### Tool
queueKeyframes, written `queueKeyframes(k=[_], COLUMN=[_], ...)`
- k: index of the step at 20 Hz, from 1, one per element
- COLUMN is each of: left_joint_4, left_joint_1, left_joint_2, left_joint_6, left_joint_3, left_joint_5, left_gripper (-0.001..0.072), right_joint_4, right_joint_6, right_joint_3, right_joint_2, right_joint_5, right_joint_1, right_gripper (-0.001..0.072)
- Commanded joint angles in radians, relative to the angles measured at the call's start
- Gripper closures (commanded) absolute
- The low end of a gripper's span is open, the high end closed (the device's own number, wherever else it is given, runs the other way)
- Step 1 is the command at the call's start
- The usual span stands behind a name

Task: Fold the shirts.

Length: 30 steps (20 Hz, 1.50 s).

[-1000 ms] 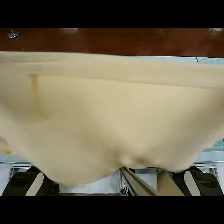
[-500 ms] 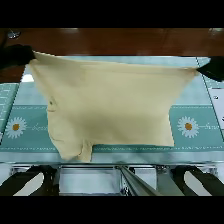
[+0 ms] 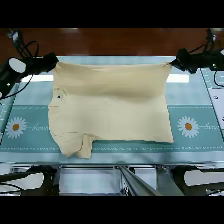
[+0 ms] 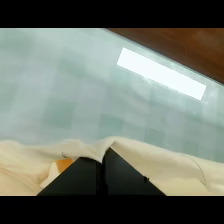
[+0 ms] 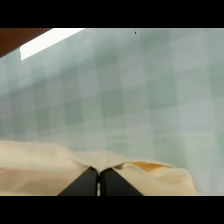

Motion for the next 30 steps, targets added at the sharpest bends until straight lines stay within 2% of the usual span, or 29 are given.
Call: queueKeyframes(k=[1,3,4,6,7,8,11,17,26,27,28,29,30], left_joint_4=[-0.055,-0.055,-0.055,-0.051,-0.025,0.035,0.145,0.148,0.185,0.185,0.184,0.184,0.187], left_joint_1=[0.010,0.042,0.059,0.086,0.095,0.101,0.115,0.117,0.123,0.123,0.121,0.119,0.119], left_joint_2=[-0.040,-0.023,-0.018,-0.007,-0.005,-0.010,-0.016,-0.069,-0.077,-0.077,-0.077,-0.076,-0.076], left_joint_6=[0.003,0.047,0.085,0.254,0.312,0.301,0.235,0.235,0.238,0.238,0.237,0.235,0.234], left_joint_3=[0.017,0.076,0.116,0.157,0.153,0.145,0.067,-0.032,-0.032,-0.032,-0.032,-0.032,-0.032], left_joint_5=[-0.118,-0.274,-0.402,-0.641,-0.717,-0.763,-0.760,-0.763,-0.776,-0.776,-0.780,-0.793,-0.810], left_gripper=[0.0693,0.0693,0.0693,0.0693,0.0692,0.0693,0.0693,0.0693,0.0693,0.0647,0.0362,0.0013,0.0000], right_joint_4=[0.042,0.042,0.038,-0.029,-0.091,-0.134,-0.189,-0.330,-0.377,-0.367,-0.359,-0.342,-0.341], right_joint_6=[0.000,-0.001,-0.005,-0.031,-0.030,-0.029,-0.005,0.096,0.120,0.115,0.117,0.110,0.106], right_joint_3=[0.058,0.058,0.058,0.058,0.057,0.043,-0.044,-0.116,-0.116,-0.116,-0.116,-0.116,-0.116], right_joint_2=[-0.084,-0.068,-0.057,-0.041,-0.041,-0.041,-0.042,-0.043,-0.043,-0.043,-0.043,-0.042,-0.041], right_joint_5=[0.069,0.150,0.212,0.353,0.416,0.446,0.426,0.375,0.399,0.399,0.400,0.420,0.444], right_joint_1=[-0.006,-0.031,-0.048,-0.063,-0.061,-0.053,-0.016,0.011,0.012,0.012,0.012,0.012,0.012], right_gripper=[0.0691,0.0691,0.0691,0.0691,0.0691,0.0691,0.0691,0.0691,0.0691,0.0662,0.0400,0.0066,0.0093])
